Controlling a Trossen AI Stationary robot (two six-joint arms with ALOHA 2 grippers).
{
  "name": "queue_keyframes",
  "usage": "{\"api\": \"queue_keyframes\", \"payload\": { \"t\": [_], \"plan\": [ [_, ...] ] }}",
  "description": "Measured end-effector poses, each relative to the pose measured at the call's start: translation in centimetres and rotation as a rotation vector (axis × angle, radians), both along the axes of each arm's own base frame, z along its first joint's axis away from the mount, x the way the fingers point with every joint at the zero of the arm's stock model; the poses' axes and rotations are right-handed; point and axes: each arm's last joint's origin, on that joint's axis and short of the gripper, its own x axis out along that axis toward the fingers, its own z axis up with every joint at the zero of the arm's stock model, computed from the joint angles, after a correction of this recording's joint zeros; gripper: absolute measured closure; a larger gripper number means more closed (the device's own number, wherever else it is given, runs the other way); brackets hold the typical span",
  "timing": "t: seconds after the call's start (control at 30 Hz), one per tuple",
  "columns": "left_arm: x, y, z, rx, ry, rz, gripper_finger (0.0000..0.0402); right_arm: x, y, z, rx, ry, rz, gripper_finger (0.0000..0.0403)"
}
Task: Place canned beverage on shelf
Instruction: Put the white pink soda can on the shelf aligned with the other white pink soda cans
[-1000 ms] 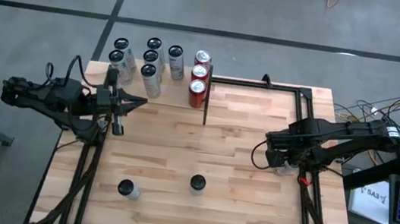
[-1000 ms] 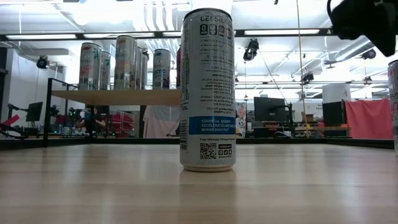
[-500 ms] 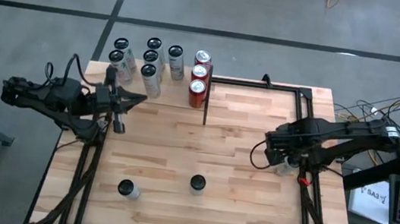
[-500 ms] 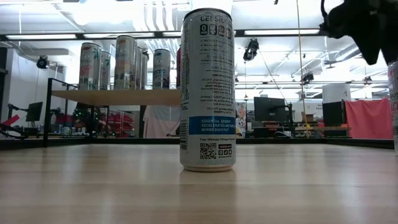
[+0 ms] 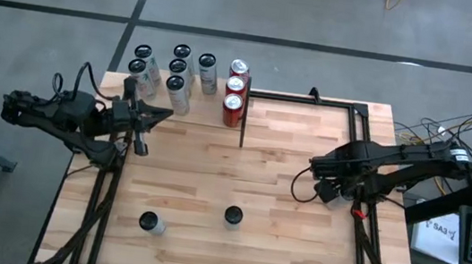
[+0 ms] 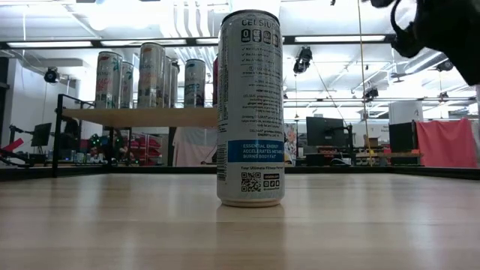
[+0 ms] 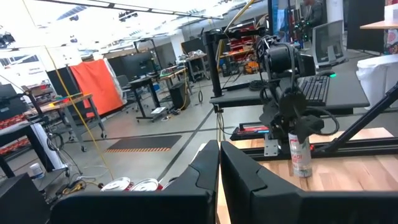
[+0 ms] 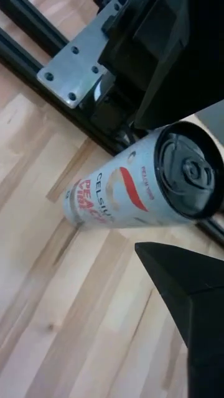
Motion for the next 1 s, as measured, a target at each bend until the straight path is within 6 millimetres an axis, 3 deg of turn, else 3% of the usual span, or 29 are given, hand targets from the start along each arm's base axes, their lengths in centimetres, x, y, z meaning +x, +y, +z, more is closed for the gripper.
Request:
{"api": "queue_keyframes", "payload": {
  "t": [0.43, 0.53, 0.67, 1.0],
  "plan": [
    [0.0, 0.0, 0.0, 0.003, 0.001, 0.0, 0.0402, -1.5, 0.0, -3.6, 0.041, 0.159, 0.017, 0.0103],
    [0.0, 0.0, 0.0, 0.003, 0.001, -0.001, 0.0402, -1.5, 0.0, -3.7, 0.054, 0.161, -0.004, 0.012],
    [0.1, 0.0, 0.0, 0.003, 0.004, -0.001, 0.0402, -1.3, 0.1, -3.4, 0.062, 0.15, -0.028, 0.0175],
    [0.6, -0.1, -0.3, 0.01, 0.033, -0.001, 0.0402, -1.0, 0.1, -2.8, 0.055, 0.118, -0.011, 0.018]
  ]
}}
